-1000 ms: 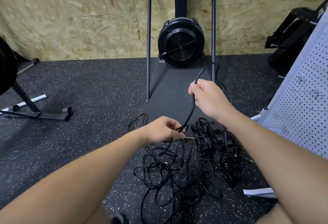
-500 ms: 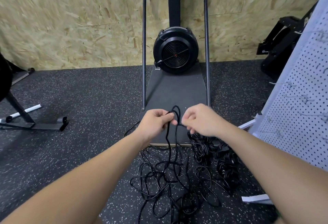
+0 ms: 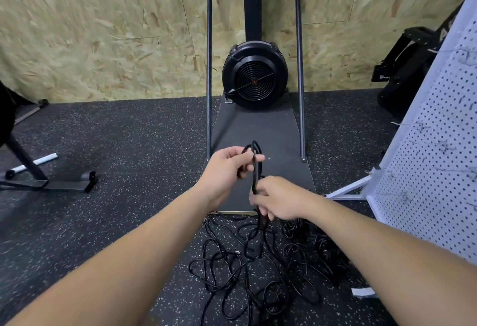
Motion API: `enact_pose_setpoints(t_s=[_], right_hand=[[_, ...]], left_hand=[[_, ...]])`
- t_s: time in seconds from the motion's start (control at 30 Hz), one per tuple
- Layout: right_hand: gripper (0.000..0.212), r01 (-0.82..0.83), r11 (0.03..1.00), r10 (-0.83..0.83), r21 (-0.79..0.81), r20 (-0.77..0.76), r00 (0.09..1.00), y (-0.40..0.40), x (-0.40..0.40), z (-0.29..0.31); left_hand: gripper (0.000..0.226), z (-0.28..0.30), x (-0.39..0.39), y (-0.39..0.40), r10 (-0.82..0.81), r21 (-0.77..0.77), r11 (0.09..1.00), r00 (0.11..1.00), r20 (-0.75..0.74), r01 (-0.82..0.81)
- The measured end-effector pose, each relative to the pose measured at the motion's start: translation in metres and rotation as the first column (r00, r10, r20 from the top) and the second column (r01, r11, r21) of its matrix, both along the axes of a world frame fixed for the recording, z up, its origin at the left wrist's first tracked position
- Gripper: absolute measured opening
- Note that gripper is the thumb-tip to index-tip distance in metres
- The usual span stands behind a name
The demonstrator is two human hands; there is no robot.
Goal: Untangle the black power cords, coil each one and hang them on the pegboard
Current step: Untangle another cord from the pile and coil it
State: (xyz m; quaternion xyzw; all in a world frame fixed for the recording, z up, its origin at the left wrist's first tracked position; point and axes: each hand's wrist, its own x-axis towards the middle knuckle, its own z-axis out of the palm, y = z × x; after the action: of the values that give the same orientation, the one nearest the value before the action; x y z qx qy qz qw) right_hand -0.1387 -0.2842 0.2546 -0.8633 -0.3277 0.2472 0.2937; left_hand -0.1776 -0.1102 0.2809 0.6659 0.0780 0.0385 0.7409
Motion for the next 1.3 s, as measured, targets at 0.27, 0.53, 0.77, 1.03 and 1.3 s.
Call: enact_pose_setpoints(t_s=[0.27,0.53,0.77,1.03,1.3], right_hand=[[0.026,0.278,0.868,-0.279,0.412,-0.061,0.958,-0.006,0.012,0.053],[0.027,0.409,0.690,-0.362,0.597,-0.205,0.909,-0.009,0.026,0.057],[0.032,0.490,0.616,-0.392,0.617,-0.300,0.870,-0.020,0.033,0.058],[0.029,0.408,0.897,-0.413,0.172,-0.005,0.911,-0.024,0.019,0.042],[0.037,0.116,0.992,-0.121,-0.043,-0.152,0.981,0.003,-0.014,-0.003]], left_hand=[[0.035,-0.022,-0.017,0.027,-0.180,0.333,0.914,0.968,-0.176,0.231],[0.013,-0.029,-0.028,0.029,-0.241,0.456,0.841,0.956,-0.168,0.292],[0.015,-0.017,-0.031,0.021,-0.378,0.310,0.853,0.907,-0.184,0.419],[0.007,-0.025,-0.013,0.013,-0.122,0.005,0.992,0.985,-0.122,0.123],[0.005,-0.023,-0.002,0.006,-0.017,-0.001,1.000,0.997,-0.080,0.017]])
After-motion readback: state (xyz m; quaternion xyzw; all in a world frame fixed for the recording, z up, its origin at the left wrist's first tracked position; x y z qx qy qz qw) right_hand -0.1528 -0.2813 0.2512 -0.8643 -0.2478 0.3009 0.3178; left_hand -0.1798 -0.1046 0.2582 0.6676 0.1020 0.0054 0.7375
